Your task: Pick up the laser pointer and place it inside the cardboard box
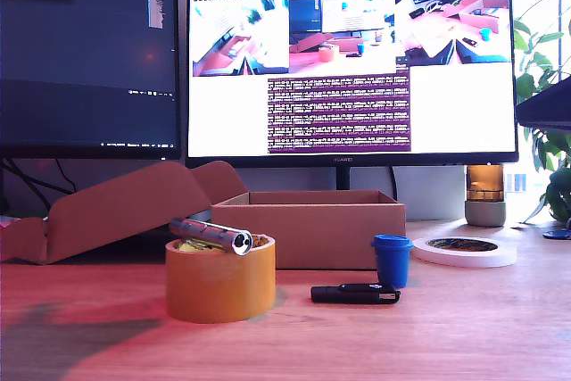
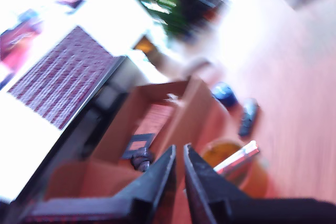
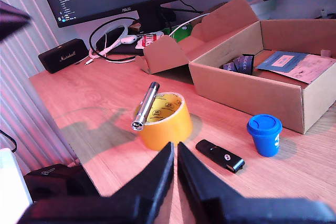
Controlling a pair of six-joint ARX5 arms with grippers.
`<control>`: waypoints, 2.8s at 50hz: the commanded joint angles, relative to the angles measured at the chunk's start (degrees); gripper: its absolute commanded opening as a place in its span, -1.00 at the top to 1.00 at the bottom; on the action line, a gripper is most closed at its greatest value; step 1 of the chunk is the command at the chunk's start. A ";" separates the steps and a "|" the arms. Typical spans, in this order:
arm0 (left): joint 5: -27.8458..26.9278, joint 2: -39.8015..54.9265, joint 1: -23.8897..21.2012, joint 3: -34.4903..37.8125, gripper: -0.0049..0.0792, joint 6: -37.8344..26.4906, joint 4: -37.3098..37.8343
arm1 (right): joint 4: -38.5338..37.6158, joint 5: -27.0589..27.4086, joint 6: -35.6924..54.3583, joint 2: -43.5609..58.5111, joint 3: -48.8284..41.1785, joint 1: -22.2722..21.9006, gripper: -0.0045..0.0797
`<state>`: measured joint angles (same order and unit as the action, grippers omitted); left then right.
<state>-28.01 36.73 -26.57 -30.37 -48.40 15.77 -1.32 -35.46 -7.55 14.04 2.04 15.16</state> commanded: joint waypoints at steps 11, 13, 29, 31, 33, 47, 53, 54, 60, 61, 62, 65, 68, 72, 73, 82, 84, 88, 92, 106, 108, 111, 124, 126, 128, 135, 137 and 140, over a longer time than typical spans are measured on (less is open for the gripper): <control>4.28 16.61 -4.92 -10.67 0.79 -11.54 9.33 | -0.55 -0.15 0.07 0.15 -0.70 0.22 0.92; 5.44 18.95 -5.64 -12.20 0.78 -13.31 11.17 | -0.55 -0.15 0.09 0.15 -0.70 0.22 0.92; 18.99 30.73 -12.87 -19.12 -0.10 -28.11 14.27 | -0.52 -0.15 0.09 0.15 -0.70 0.22 0.92; 19.54 31.82 -13.70 -19.89 -0.09 -28.46 14.58 | -0.55 -0.15 0.09 0.15 -0.70 0.22 0.92; 20.61 32.94 -14.27 -20.59 -0.09 -28.65 14.86 | -0.52 -0.15 0.11 0.15 -0.70 0.22 0.92; 23.26 41.38 -15.50 -24.90 -0.09 -31.63 17.75 | -0.52 -0.11 0.50 0.15 -0.70 0.22 0.92; 24.72 44.19 -15.47 -26.16 -0.09 -34.18 18.99 | -0.52 0.02 0.52 0.15 -0.70 0.20 0.92; 24.76 44.59 -15.45 -26.32 -0.09 -34.25 18.93 | -0.55 0.04 0.52 0.15 -0.70 0.20 0.92; 24.90 46.58 -15.45 -26.99 -0.09 -34.62 18.45 | -0.52 0.04 0.55 0.15 -0.70 0.20 0.92; 24.90 46.90 -15.45 -27.04 -0.09 -34.62 18.32 | -0.52 0.04 0.61 0.15 -0.70 0.20 0.92; 24.90 47.21 -15.45 -27.04 -0.09 -34.62 18.27 | -0.52 0.04 0.76 0.15 -0.70 0.20 0.92; 25.11 48.13 -15.45 -27.04 -0.09 -35.32 18.27 | -0.50 0.04 1.66 0.15 -0.70 0.22 0.92; 25.33 48.78 -15.45 -27.04 -0.09 -36.44 18.21 | -0.52 0.04 1.77 0.15 -0.70 0.20 0.92; 25.35 49.51 -15.45 -27.04 -0.09 -37.18 17.57 | -0.52 0.04 1.79 0.15 -0.70 0.20 0.92; 25.35 49.66 -15.45 -27.04 -0.09 -37.18 17.16 | -0.52 0.04 1.79 0.15 -0.70 0.20 0.92; 25.29 50.23 -15.43 -27.04 0.02 -37.40 14.49 | -0.55 0.04 1.81 0.15 -0.70 0.20 0.92; 25.29 50.40 -15.43 -27.06 0.03 -37.53 14.36 | -0.55 0.04 1.81 0.15 -0.70 0.22 0.92; 25.29 51.12 -15.43 -27.04 0.03 -37.57 14.58 | -0.55 0.04 1.81 0.15 -0.70 0.20 0.92; 25.33 52.02 -15.43 -27.04 0.03 -37.66 14.51 | -0.59 0.04 1.86 0.15 -0.70 0.20 0.92; 25.31 53.72 -15.32 -27.04 0.03 -39.12 12.94 | -0.59 0.04 1.99 0.15 -0.70 0.22 0.92; 25.16 53.77 -15.26 -27.04 0.03 -39.12 12.76 | -0.59 0.04 1.99 0.15 -0.70 0.22 0.92; 25.07 53.90 -15.06 -27.04 0.03 -39.12 12.68 | -0.59 0.04 1.99 0.15 -0.70 0.22 0.92; 24.94 54.80 -14.67 -27.04 0.14 -39.15 12.87 | -0.61 0.04 1.99 0.15 -0.70 0.20 0.92; 24.72 54.82 -14.67 -27.04 0.19 -39.28 12.81 | -0.61 0.04 2.01 0.15 -0.70 0.20 0.92; 24.63 54.82 -14.67 -27.04 0.24 -39.60 12.81 | -0.61 0.04 2.01 0.15 -0.70 0.20 0.92; 24.02 54.82 -14.69 -27.04 0.36 -40.02 12.90 | -0.61 0.04 1.99 0.15 -0.70 0.22 0.92; 24.00 54.82 -14.69 -27.04 0.40 -40.02 12.87 | -0.59 0.04 1.99 0.15 -0.70 0.20 0.92; 23.96 54.82 -14.69 -27.04 0.46 -40.02 12.90 | -0.59 0.04 1.99 0.15 -0.70 0.20 0.92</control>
<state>-3.53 90.26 -41.36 -57.39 -87.88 28.69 -1.32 -35.42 -5.91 14.04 2.04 15.16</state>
